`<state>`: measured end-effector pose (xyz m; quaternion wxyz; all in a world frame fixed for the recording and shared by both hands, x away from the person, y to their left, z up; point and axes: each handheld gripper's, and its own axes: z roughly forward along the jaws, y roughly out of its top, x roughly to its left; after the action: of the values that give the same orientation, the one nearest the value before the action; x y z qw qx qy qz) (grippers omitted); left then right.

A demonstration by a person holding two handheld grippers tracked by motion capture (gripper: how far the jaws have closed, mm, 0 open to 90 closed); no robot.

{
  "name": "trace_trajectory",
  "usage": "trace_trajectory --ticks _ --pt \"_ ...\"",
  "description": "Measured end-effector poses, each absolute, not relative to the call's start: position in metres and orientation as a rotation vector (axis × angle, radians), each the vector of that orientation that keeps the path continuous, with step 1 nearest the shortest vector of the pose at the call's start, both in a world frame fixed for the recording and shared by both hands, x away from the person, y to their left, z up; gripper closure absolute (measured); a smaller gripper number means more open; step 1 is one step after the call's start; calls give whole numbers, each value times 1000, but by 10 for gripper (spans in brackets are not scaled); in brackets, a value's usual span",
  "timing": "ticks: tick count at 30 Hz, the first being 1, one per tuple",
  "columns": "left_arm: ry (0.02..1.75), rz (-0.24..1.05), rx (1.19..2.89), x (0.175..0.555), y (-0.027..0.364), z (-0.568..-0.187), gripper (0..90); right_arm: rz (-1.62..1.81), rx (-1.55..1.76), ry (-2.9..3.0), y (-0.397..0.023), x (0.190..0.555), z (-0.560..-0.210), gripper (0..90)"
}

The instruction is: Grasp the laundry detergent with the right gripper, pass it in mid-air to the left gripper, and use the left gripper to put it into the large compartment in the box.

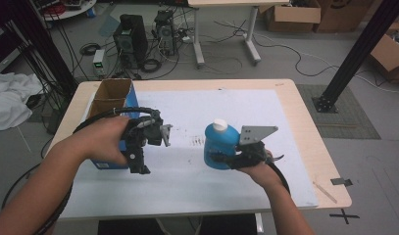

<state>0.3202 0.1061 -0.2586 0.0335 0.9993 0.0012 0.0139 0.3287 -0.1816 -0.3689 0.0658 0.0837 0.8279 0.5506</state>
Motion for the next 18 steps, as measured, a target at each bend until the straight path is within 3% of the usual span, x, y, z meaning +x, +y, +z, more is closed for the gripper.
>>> trace_trajectory --ticks 18 --pt "-70 9 3081 313 85 -258 1 1709 55 2631 -117 309 -393 460"
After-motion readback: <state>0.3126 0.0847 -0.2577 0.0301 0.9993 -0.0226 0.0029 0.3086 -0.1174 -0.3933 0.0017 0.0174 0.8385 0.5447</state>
